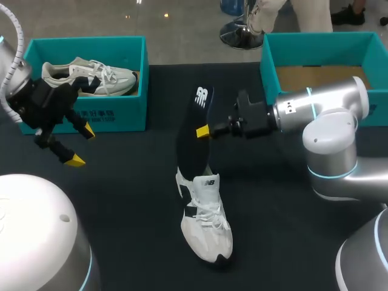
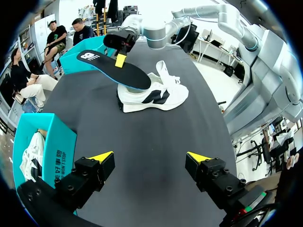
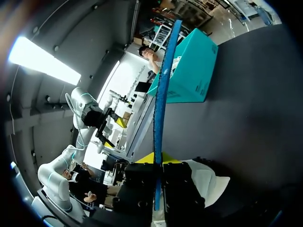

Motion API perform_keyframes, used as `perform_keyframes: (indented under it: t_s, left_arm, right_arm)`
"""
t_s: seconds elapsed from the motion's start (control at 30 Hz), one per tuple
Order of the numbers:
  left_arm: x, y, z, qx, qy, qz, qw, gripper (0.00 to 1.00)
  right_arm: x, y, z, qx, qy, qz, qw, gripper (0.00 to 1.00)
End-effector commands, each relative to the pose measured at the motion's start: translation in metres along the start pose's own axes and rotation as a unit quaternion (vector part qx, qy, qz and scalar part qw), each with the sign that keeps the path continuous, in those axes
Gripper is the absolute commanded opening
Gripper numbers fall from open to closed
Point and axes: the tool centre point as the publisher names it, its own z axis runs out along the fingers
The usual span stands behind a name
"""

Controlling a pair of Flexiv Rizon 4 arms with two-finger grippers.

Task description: Take the shoe out of the shoebox, open the shoe tongue, remove and reinsert the insole, then place the shoe into the shoebox

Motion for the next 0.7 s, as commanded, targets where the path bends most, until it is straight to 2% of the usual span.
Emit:
perform_keyframes:
  t_s: [0.03,0.7]
  left_arm:
    - [0.0006,0.0003,-0.0003,-0.001,0.0,0.0,1.0,1.0]
    - [0.0006,0.0003,-0.0003,-0.001,0.0,0.0,1.0,1.0]
  right_arm:
    - [0.0011,0.0023,-0.004,0.006,-0.009,-0.006,1.0,0.0]
    - [0.0025,0.0057,-0.0024,0.043,-0.02,-0.068,0.997,0.0]
